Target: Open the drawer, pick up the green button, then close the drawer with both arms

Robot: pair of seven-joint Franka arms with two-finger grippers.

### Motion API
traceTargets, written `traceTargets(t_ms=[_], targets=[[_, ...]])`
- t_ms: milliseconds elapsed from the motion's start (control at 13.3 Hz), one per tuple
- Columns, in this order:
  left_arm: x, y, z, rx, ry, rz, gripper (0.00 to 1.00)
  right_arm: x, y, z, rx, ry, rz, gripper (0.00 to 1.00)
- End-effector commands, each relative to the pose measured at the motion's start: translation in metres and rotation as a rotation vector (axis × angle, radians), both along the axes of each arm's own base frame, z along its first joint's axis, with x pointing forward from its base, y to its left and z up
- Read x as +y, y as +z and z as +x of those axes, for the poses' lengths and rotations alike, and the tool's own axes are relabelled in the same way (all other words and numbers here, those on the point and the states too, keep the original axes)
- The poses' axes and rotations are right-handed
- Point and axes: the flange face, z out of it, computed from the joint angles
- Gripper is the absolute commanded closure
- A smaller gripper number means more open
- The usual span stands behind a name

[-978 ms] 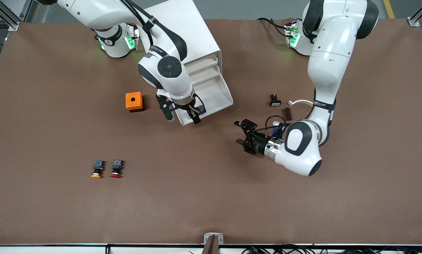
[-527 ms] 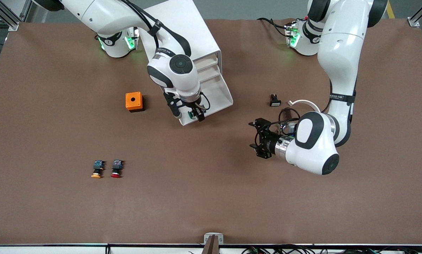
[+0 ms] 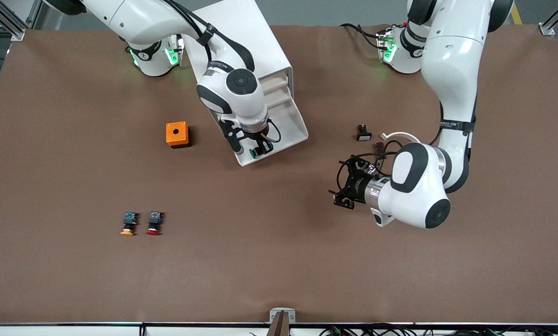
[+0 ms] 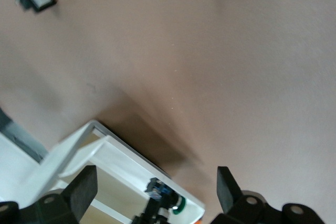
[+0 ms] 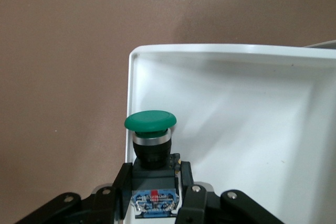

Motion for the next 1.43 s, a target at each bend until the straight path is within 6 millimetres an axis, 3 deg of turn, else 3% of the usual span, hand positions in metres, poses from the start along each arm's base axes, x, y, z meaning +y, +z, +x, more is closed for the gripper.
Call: traceTargets(t_ms=[0,301,376,527,677,753,1054,1204,1355], targets=[[0.0,0.018,-0.003,-0.057,-0.067,-0.021,0.0,0.001,0.005,0.001,-0.02,-0.002,0.004,0.98],[-0.008,0.017,-0.005,-0.07,-0.081,-0.022,0.0,0.002,0.036,0.019,-0.042,0.077,0.013,1.0],[-0.011,0.016,-0.005,-0.081,-0.079,-0.023,0.0,-0.006,0.039,0.025,-0.031,0.121,-0.02,1.0],[-0.035,0.01,-0.011,-0.155,-0.154,-0.04,0.0,-0.023,0.047,0.038,-0.011,0.24,-0.059,1.0],[-0.047,0.005,-0.01,-0.294,-0.302,-0.039,0.01,-0.058,0.049,0.066,-0.01,0.337,-0.063,1.0],[-0.064,-0.001,-0.017,-0.351,-0.411,-0.046,0.0,-0.076,0.054,0.083,-0.019,0.38,-0.059,1.0],[-0.11,-0.03,-0.033,-0.445,-0.514,-0.036,0.0,-0.152,0.058,0.14,-0.05,0.579,-0.061,1.0],[-0.138,-0.04,-0.051,-0.462,-0.579,-0.014,0.0,-0.203,0.04,0.167,-0.034,0.681,-0.084,1.0],[-0.151,-0.051,-0.064,-0.445,-0.609,-0.006,0.0,-0.254,0.006,0.193,-0.05,0.778,-0.097,1.0]])
